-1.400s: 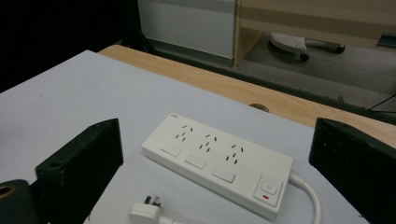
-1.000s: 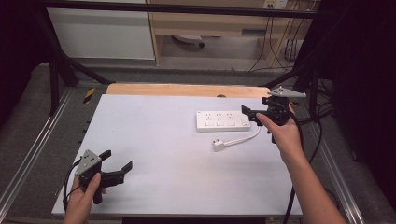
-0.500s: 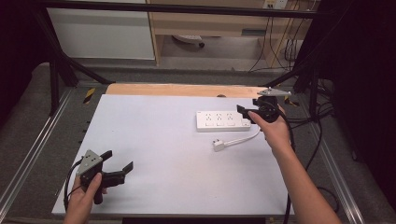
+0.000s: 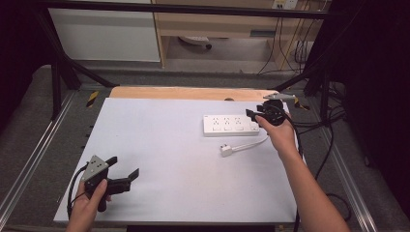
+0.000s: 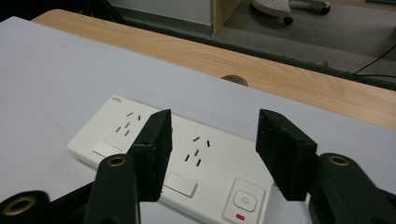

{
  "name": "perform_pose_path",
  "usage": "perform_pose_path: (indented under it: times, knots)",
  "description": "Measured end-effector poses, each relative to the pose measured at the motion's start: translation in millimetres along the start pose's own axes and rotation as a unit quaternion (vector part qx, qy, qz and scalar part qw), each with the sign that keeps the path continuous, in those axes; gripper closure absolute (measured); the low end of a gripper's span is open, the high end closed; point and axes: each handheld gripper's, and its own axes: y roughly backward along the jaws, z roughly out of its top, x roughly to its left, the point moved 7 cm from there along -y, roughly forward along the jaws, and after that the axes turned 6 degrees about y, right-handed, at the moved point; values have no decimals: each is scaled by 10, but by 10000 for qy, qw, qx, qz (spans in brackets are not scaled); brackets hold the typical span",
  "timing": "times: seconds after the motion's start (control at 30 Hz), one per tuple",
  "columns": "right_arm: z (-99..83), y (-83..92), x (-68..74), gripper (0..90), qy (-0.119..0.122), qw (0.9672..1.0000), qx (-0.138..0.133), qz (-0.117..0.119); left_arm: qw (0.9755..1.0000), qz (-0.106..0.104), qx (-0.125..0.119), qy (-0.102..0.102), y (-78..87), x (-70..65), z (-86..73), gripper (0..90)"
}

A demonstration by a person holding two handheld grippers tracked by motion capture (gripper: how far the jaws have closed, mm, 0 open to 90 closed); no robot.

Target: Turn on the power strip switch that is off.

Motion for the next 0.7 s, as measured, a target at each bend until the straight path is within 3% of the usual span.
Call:
perform_pose_path:
  times: [0.1,0.2,0.4,0.7]
  knots:
    - [-11,-23,4,531,32,10000,0,35,10000,-1,2,-5,0,-5,0,50]
    - [-19,-46,2,589,236,9997,-13,-37,10000,-16,21,13,-4,-7,-8,49]
    - [-57,-80,-23,702,226,9997,-41,-77,10000,-7,38,2,-7,-6,-12,50]
    - [-96,-129,-3,825,404,9990,-170,-124,10000,18,62,-45,-7,-4,-17,49]
